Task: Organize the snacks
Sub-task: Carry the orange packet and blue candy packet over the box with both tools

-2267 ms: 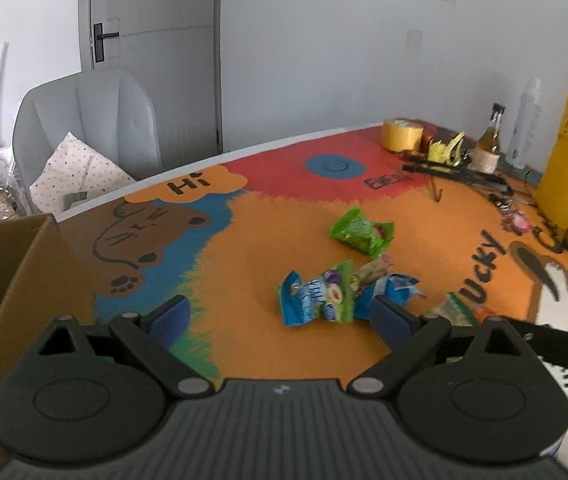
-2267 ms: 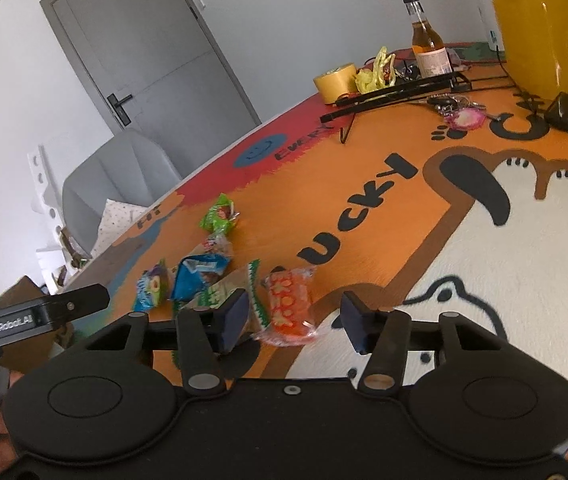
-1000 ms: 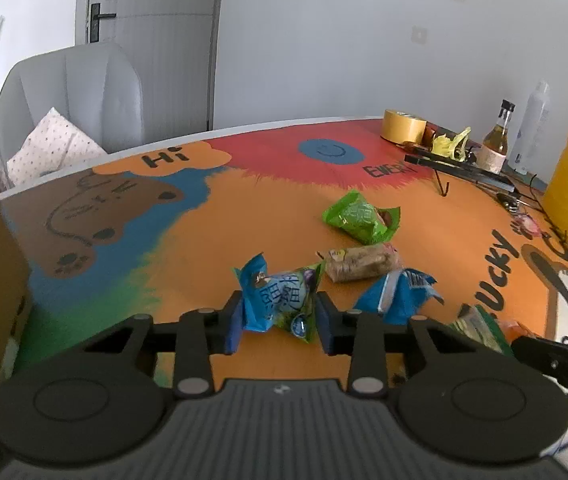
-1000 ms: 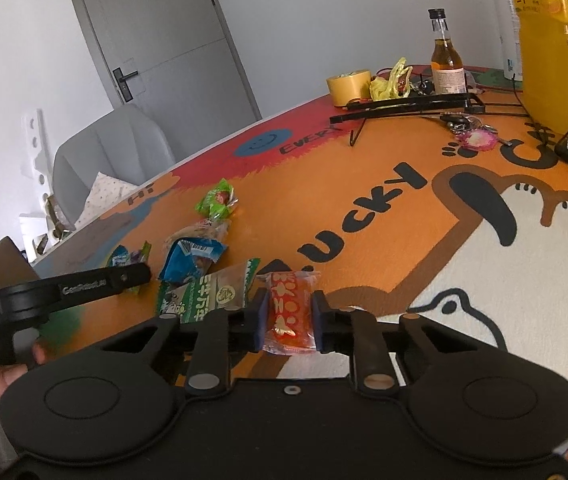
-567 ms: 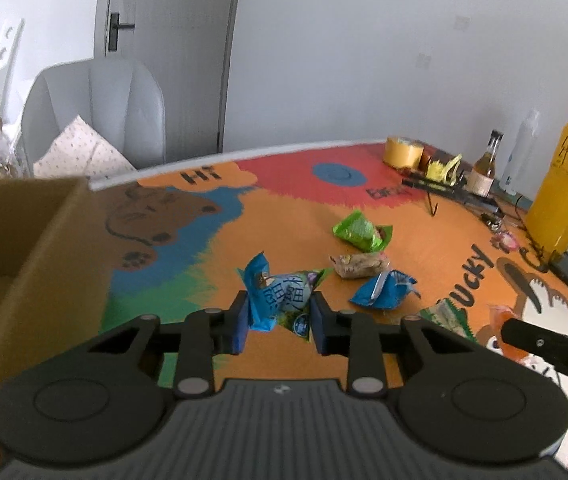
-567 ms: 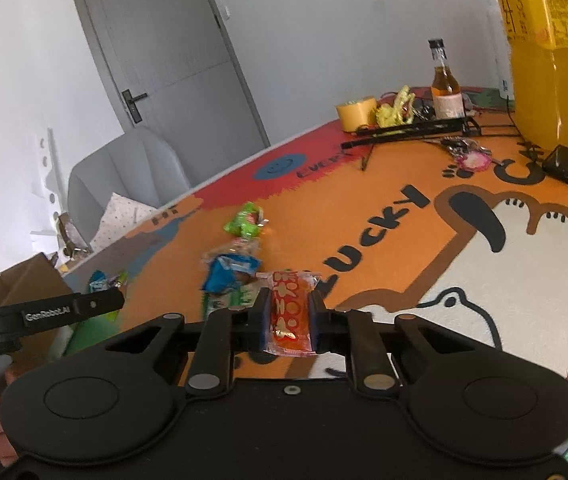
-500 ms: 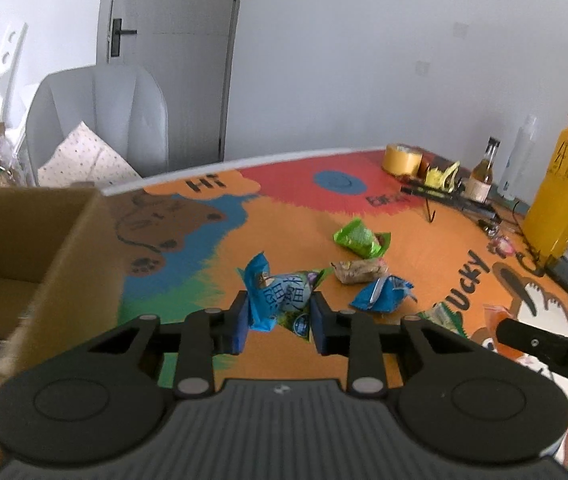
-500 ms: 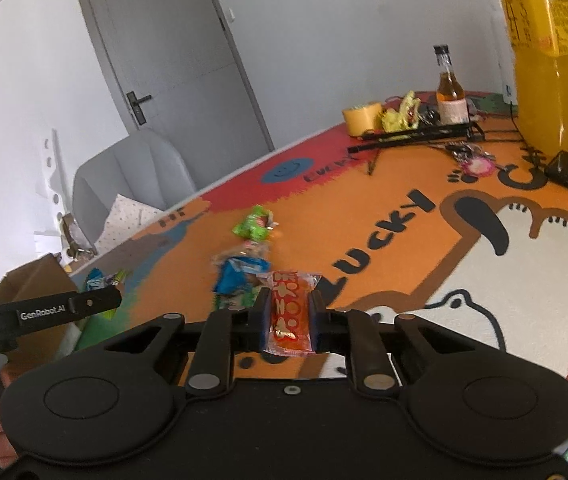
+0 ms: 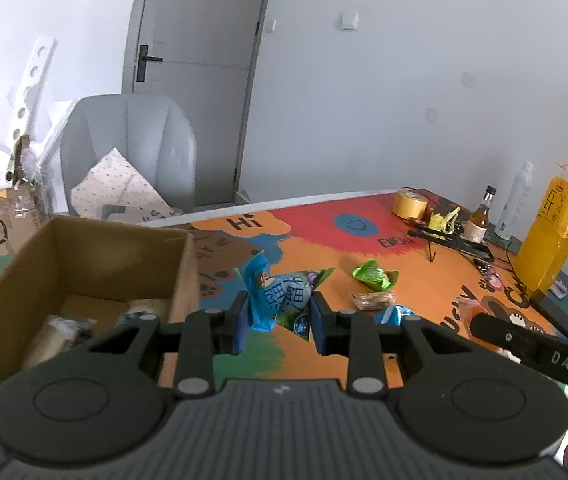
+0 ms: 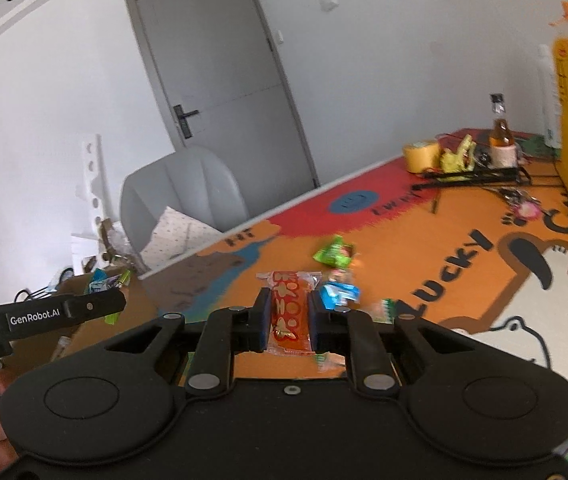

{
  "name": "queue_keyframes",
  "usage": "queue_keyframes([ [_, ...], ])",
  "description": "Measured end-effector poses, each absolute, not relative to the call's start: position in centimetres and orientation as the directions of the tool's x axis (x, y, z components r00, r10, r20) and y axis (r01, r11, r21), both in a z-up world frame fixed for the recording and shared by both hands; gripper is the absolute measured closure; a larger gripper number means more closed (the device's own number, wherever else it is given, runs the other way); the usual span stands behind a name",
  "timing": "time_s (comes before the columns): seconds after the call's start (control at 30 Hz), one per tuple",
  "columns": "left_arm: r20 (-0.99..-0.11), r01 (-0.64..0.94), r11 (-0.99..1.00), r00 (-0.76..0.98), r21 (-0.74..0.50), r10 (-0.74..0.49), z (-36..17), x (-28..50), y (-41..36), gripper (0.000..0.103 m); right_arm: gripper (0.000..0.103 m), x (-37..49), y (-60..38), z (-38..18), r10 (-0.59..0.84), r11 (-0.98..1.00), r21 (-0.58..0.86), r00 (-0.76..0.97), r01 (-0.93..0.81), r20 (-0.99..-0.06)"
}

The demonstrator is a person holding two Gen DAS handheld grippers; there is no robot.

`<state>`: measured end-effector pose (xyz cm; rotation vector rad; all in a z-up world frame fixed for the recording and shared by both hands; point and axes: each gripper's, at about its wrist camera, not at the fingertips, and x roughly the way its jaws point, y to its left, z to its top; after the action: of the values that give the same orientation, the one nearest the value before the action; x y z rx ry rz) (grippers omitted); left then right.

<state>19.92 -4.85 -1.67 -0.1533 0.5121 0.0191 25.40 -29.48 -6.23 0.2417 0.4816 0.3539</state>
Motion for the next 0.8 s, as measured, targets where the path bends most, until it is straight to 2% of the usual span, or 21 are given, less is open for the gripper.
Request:
queue_keyframes([
  [0.8, -0.452, -0.238, 0.953, 0.883, -0.189, 0.131, 0.4, 14.8, 5.3, 0.073, 0.086, 23.8, -18.6, -3.3, 0.543, 0.840, 0.250, 0.748, -0.482, -0.382],
])
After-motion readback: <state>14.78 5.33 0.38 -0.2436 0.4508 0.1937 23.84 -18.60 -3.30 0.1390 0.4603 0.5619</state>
